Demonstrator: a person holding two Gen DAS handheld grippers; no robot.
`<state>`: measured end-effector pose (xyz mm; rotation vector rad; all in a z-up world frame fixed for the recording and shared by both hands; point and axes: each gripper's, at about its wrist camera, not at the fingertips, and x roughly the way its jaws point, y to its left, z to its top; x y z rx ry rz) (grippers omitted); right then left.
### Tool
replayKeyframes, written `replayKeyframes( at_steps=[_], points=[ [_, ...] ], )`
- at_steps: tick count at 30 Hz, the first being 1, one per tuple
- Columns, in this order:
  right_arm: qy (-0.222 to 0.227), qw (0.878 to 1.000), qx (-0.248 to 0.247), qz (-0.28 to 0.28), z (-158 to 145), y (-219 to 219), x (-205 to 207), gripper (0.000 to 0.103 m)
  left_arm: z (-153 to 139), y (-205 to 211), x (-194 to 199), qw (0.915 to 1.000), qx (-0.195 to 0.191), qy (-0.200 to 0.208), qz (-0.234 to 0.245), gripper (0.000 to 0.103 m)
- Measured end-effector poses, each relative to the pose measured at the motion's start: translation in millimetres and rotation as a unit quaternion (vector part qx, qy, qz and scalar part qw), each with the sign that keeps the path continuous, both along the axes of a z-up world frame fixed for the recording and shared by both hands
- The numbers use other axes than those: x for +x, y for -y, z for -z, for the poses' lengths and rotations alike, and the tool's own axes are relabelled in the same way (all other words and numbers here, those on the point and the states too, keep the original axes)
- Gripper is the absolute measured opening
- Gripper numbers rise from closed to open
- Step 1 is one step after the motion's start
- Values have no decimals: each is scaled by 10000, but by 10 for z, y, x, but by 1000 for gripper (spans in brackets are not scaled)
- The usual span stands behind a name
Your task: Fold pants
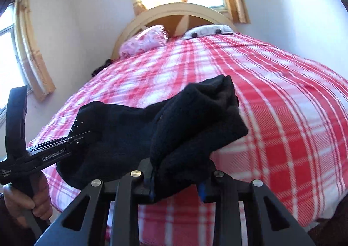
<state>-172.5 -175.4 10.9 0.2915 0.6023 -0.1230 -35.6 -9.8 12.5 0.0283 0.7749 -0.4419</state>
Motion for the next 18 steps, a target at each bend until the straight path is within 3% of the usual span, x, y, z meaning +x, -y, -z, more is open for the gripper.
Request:
replayKeyframes(
  at_steps=[7, 18],
  points=[
    [132, 9978, 9, -653, -11, -431, 499, 30, 76, -488, 220, 9969, 194, 3, -765, 18],
    [-7, 9933, 54, -1155, 95, -931, 910, 30, 209, -906, 326, 9928, 203, -101, -1177, 18]
  ],
)
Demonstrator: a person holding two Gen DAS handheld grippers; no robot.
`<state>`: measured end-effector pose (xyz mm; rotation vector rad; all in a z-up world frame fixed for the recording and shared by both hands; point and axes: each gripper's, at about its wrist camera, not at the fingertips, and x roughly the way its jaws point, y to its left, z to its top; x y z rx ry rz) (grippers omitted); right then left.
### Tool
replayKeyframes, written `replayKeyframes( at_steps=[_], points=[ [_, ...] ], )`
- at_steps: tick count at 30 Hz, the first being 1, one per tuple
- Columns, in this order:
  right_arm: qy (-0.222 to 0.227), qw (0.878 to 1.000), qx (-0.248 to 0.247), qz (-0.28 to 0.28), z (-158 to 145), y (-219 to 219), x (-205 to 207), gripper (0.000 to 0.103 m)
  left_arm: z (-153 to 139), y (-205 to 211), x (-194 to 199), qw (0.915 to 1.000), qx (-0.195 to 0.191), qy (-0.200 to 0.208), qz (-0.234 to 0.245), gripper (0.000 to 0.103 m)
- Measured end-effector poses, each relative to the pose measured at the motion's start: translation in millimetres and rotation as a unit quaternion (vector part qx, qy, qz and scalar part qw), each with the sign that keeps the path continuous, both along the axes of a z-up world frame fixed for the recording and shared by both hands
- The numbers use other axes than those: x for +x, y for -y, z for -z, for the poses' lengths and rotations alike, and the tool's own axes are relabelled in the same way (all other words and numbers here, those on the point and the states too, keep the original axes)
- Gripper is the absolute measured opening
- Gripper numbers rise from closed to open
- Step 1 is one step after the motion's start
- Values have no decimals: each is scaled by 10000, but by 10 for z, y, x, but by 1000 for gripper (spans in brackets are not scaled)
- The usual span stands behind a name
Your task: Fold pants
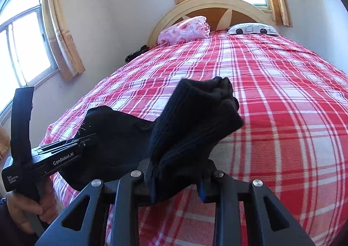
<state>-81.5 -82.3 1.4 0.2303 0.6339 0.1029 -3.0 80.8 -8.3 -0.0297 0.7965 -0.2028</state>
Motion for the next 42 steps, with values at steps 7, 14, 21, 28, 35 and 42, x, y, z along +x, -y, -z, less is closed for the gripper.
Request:
replayKeyframes(
  at_steps=[7, 14, 21, 28, 35, 42],
  points=[
    [-29, 10000, -12, -81, -5, -81, 67, 30, -63, -141, 60, 9999, -77, 95, -115, 17],
    [28, 9993, 26, -363, -58, -298, 278, 30, -123, -400, 135, 9989, -19, 205, -409, 16],
    [183, 9975, 49, -684, -122, -596, 499, 30, -189, -642, 247, 9967, 19, 336, -741, 14],
    [364, 9946, -9, -969, -236, -869, 730, 30, -268, -862, 403, 9939, 5, 485, -986, 14],
    [548, 9922, 18, -1115, -353, -1065, 956, 30, -366, -1067, 521, 9909, 69, 667, -1166, 14],
    [613, 9909, 286, -1166, -309, -1196, 1231, 30, -402, -1266, 688, 9866, 202, 790, -1416, 14]
  ],
)
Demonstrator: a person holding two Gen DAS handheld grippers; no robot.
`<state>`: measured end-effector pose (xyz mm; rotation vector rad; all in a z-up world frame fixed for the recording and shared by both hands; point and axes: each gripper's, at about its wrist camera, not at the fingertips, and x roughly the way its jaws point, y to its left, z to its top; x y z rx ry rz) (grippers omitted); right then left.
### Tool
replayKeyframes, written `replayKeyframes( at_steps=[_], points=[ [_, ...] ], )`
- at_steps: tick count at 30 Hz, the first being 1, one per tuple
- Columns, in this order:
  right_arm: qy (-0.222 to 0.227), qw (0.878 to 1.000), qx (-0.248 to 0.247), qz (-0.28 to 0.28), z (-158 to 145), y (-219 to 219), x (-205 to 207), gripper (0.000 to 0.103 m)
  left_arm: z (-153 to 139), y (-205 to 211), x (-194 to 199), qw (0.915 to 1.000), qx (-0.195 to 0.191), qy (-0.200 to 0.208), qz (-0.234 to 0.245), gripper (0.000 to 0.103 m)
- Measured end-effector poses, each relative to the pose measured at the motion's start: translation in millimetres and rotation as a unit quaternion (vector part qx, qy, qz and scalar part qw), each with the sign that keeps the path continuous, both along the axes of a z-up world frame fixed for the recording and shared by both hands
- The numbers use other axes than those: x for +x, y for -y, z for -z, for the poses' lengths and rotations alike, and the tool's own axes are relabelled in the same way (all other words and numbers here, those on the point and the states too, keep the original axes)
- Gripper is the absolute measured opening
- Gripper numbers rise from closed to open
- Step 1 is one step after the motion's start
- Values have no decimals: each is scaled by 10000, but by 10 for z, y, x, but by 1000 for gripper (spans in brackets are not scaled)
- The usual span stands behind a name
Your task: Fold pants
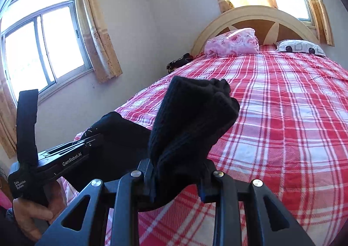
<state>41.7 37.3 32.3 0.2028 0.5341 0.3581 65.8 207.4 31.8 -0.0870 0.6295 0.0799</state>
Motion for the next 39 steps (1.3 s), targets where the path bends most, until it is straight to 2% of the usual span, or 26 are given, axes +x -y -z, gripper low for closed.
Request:
replayKeyframes(
  at_steps=[6, 10, 13, 17, 21, 24, 25, 26, 27, 29, 32, 35, 37, 39],
  points=[
    [-239, 9994, 227, 62, 247, -48, 236, 30, 126, -31, 160, 9996, 236, -1, -119, 14],
    [-416, 9988, 188, 179, 451, 2, 330, 30, 280, 45, 235, 9994, 336, -108, -60, 14],
    [-568, 9981, 146, 208, 569, 60, 393, 30, 378, 124, 248, 9981, 578, -167, -104, 14],
    [-786, 9967, 43, 172, 703, 107, 418, 30, 468, 118, 236, 9971, 669, -331, -149, 14],
    [-994, 9946, 241, 160, 799, 182, 409, 31, 589, 81, 242, 9953, 753, -591, -142, 18],
    [-1190, 9923, 325, 120, 860, 200, 446, 35, 662, 25, 238, 9939, 813, -731, -123, 30],
    [-1278, 9911, 356, 112, 888, 215, 473, 36, 673, -11, 237, 9937, 792, -771, -163, 38],
    [-1390, 9893, 424, 101, 927, 238, 496, 38, 680, -71, 227, 9936, 753, -804, -246, 51],
    [-1475, 9878, 494, 91, 953, 252, 514, 42, 681, -126, 215, 9935, 725, -818, -332, 59],
    [-1624, 9839, 749, 51, 1002, 316, 544, 43, 679, -250, 160, 9927, 727, -780, -556, 83],
    [-1697, 9803, 1013, -32, 1030, 383, 548, 46, 685, -414, 80, 9913, 741, -816, -726, 92],
    [-1743, 9776, 1181, -15, 1020, 462, 521, 50, 686, -549, -7, 9897, 710, -879, -883, 93],
    [-1714, 9757, 1339, 273, 990, 582, 446, 61, 686, -608, -53, 9880, 739, -914, -1006, 93],
    [-1535, 9766, 1365, 643, 930, 687, 342, 62, 687, -664, -104, 9840, 897, -958, -1208, 92]
  ],
)
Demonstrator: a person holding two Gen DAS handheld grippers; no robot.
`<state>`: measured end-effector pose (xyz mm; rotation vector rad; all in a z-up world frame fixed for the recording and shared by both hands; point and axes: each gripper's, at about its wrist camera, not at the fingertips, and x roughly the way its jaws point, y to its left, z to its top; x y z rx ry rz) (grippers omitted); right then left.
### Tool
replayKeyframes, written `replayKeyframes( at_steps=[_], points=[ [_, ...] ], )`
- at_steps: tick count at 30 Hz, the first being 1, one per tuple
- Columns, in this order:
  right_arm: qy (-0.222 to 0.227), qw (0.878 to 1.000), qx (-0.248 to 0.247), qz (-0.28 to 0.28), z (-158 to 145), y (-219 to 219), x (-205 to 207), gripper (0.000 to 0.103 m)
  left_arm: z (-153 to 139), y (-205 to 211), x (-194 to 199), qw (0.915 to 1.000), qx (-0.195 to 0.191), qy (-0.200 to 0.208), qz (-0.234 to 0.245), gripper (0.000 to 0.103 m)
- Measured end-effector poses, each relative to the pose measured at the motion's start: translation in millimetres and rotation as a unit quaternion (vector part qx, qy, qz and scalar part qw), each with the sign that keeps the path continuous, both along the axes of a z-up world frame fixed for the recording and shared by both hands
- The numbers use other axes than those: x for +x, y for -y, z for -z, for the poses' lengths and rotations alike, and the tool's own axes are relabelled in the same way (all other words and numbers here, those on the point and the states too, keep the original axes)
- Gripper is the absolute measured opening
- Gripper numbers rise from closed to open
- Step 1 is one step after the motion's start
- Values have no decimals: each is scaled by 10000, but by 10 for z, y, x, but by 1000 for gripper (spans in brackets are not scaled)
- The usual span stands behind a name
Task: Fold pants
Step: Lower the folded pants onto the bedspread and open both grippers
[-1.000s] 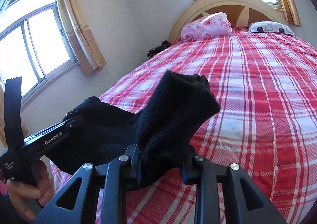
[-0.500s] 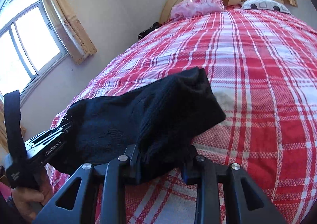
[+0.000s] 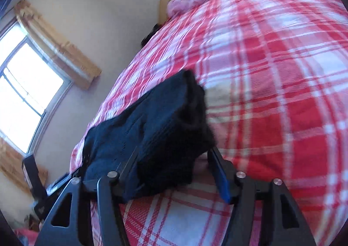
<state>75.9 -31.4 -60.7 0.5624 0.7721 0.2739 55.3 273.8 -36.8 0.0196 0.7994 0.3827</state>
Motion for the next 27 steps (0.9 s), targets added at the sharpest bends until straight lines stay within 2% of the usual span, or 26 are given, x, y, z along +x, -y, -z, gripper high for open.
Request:
replayKeyframes(
  at_steps=[1, 4, 5, 8, 11, 14, 17, 21, 25, 27],
  points=[
    [109, 9996, -151, 198, -51, 23, -65, 62, -2, -22, -13, 9999, 102, -18, -90, 92],
    [648, 9895, -1162, 566, -306, -107, -241, 62, -52, -76, -88, 9985, 351, 20, -423, 91],
    [927, 9800, -1629, 670, -420, -201, -310, 62, -103, -74, -124, 9983, 322, 121, -472, 91],
    [1520, 9593, -2311, 569, -608, -433, -388, 62, -221, 36, -163, 9989, 124, 365, -266, 91],
    [1600, 9584, -2361, 64, -621, -568, -314, 61, -277, 303, -138, 9986, 20, 494, 191, 91],
    [1324, 9643, -2276, -298, -503, -638, -225, 53, -197, 572, -52, 9978, 27, 385, 545, 92],
    [929, 9682, -2271, -493, -344, -626, -134, 50, -37, 732, 33, 9982, -14, 42, 603, 91],
    [564, 9695, -2306, -606, -166, -591, -96, 50, 37, 730, 14, 9987, -93, -18, 496, 91],
    [617, 9623, -2575, -627, -113, -644, -97, 50, -45, 701, 17, 9986, -194, -65, 484, 91],
    [658, 9610, -2615, -610, -107, -656, -97, 51, -151, 718, 13, 9982, -270, 61, 541, 91]
  ],
)
